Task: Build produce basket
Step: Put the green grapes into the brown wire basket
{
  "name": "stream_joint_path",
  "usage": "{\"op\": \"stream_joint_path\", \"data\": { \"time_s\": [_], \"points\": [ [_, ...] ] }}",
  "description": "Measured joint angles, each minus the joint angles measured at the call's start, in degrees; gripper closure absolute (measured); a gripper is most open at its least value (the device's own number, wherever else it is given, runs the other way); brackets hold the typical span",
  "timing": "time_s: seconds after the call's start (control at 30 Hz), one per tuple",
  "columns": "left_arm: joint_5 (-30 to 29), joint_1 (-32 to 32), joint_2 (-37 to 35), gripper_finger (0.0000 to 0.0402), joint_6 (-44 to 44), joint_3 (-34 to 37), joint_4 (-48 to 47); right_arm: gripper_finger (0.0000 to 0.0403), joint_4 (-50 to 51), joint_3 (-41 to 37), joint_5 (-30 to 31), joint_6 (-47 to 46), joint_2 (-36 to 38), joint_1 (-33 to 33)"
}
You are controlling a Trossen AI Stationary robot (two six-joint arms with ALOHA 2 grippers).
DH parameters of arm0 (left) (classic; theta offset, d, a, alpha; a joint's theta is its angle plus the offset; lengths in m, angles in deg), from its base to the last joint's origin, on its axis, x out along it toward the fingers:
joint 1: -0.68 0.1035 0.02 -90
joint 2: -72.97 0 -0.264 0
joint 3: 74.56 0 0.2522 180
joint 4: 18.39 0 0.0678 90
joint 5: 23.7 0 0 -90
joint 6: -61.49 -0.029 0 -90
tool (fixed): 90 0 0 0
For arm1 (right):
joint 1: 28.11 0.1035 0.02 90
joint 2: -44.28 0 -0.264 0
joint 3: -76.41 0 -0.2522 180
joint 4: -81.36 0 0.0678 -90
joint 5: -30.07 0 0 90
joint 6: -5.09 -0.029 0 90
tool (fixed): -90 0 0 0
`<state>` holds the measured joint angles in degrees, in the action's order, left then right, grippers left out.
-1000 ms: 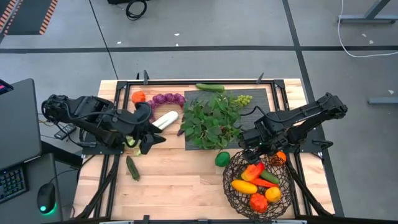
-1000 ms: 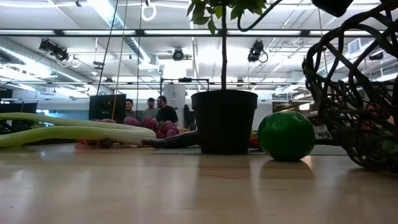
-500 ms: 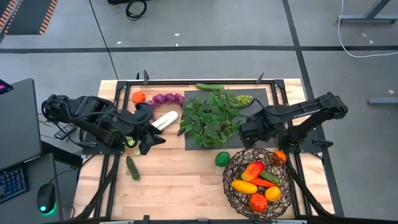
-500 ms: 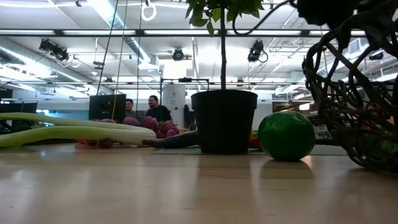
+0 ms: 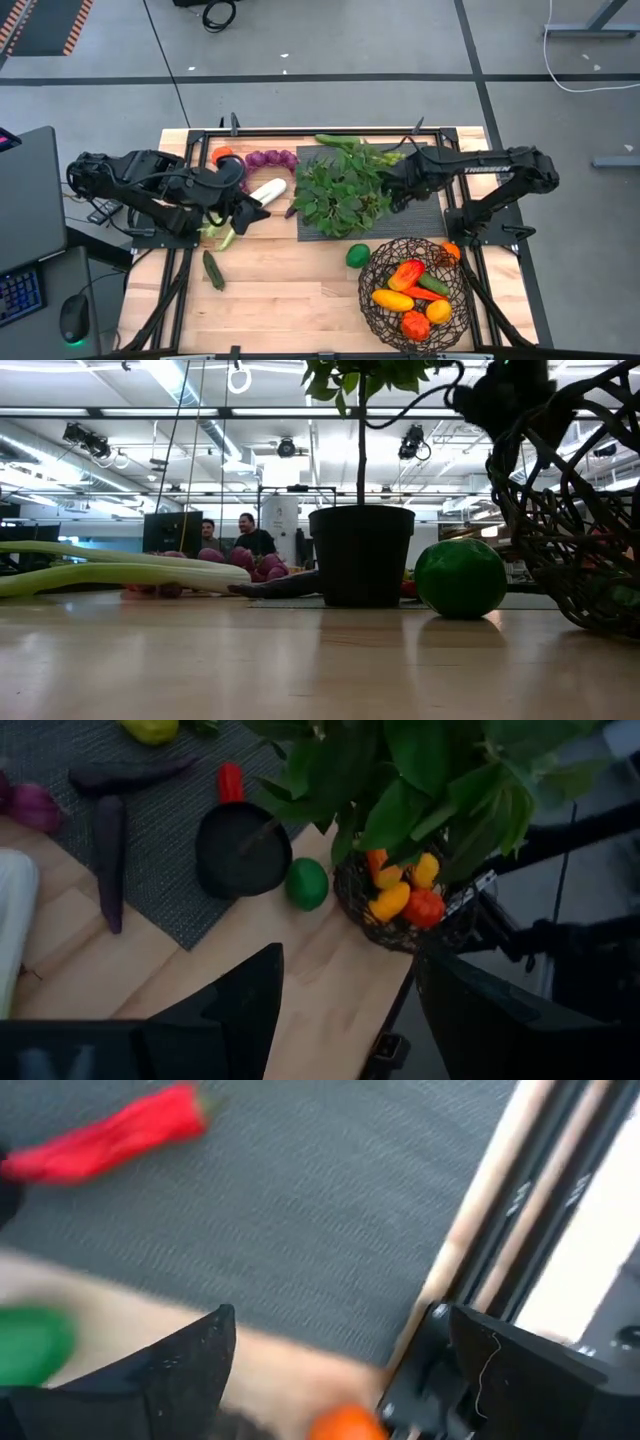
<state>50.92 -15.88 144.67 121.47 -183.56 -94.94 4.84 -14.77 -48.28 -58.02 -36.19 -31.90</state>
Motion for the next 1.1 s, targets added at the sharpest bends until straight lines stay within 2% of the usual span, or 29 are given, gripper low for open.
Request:
{"op": "stream_joint_path", "data": {
  "time_s": [0.2, 0.37, 0.6, 0.83, 1.0, 1.1],
  "points": [
    [-0.4, -0.3, 0.4, 0.0170, 2.5, 0.0, 0.0, 0.0044, -5.9, -4.0, 1.3, 10.2, 0.0, -11.4],
    [-1.6, -0.2, 1.0, 0.0170, 3.5, 0.0, -0.1, 0.0046, -17.3, -6.8, -2.5, 16.7, 0.0, -20.0],
    [-3.8, 0.2, 2.3, 0.0170, 6.8, 0.0, 1.1, 0.0047, -29.2, -9.6, -2.1, 16.8, -0.1, -29.3],
    [-4.5, 0.9, 4.2, 0.0170, 7.0, 0.0, 3.5, 0.0047, -40.7, -13.2, -6.3, 19.3, -0.1, -35.5],
    [-4.7, 2.1, 5.4, 0.0170, 6.9, 0.0, 5.8, 0.0054, -42.0, -15.9, -8.9, 20.7, -0.5, -38.5],
    [-4.8, 3.1, 5.9, 0.0170, 6.9, 0.0, 6.1, 0.0055, -41.7, -16.1, -12.6, 27.0, -2.7, -39.3]
  ]
}}
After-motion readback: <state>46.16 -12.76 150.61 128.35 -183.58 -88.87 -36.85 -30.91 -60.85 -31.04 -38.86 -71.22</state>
